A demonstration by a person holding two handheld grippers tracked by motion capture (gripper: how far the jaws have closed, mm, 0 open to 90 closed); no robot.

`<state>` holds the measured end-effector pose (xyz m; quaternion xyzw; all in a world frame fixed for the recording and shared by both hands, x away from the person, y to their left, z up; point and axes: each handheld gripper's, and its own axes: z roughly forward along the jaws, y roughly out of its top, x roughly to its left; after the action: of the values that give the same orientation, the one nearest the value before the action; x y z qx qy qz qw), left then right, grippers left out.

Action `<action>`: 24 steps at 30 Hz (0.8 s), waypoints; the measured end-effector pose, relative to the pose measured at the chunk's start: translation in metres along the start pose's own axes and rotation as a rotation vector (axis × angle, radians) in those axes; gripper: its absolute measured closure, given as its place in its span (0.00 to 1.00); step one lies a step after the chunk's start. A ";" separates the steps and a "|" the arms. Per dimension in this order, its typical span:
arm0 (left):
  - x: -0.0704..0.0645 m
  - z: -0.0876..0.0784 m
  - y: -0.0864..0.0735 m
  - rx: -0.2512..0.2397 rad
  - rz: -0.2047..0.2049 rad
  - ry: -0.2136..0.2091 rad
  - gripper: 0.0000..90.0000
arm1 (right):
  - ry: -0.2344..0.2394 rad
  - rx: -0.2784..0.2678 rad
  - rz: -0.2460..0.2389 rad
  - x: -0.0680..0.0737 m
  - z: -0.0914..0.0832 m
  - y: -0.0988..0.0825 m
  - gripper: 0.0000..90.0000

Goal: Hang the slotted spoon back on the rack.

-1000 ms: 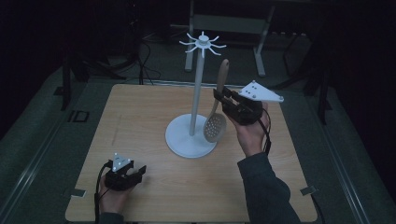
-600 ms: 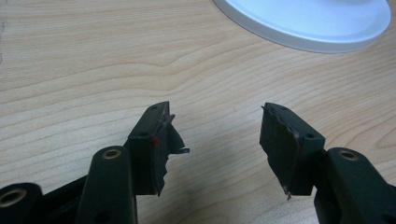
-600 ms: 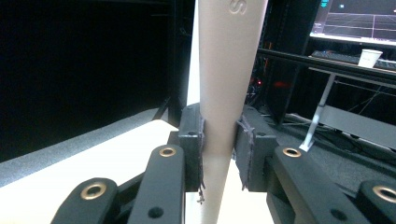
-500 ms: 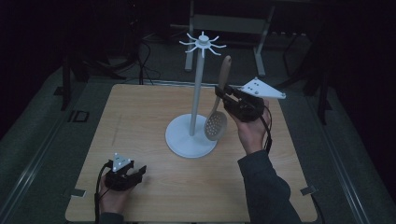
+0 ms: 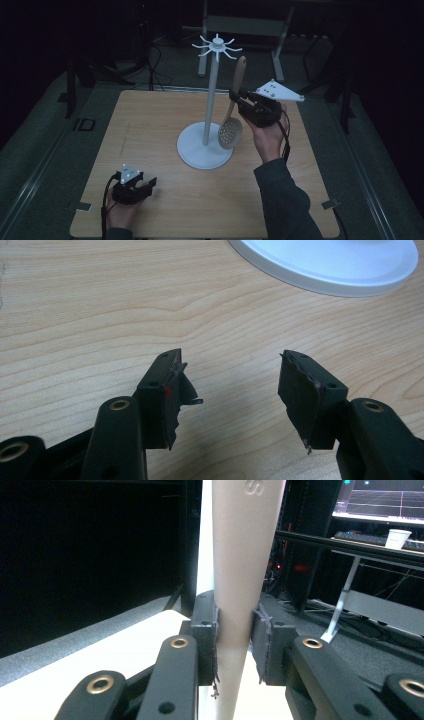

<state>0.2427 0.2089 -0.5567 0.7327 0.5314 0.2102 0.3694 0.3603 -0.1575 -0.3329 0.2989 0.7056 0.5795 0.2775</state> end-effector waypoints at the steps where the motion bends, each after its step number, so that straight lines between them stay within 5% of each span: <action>1: 0.000 0.000 0.000 0.000 0.001 0.000 0.49 | 0.000 0.002 0.001 0.000 0.001 0.000 0.82; 24: 0.000 0.000 0.000 0.002 0.000 -0.002 0.49 | 0.006 0.031 0.010 0.000 0.013 0.004 0.82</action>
<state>0.2426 0.2089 -0.5566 0.7332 0.5313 0.2091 0.3694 0.3701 -0.1483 -0.3317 0.3049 0.7139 0.5707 0.2679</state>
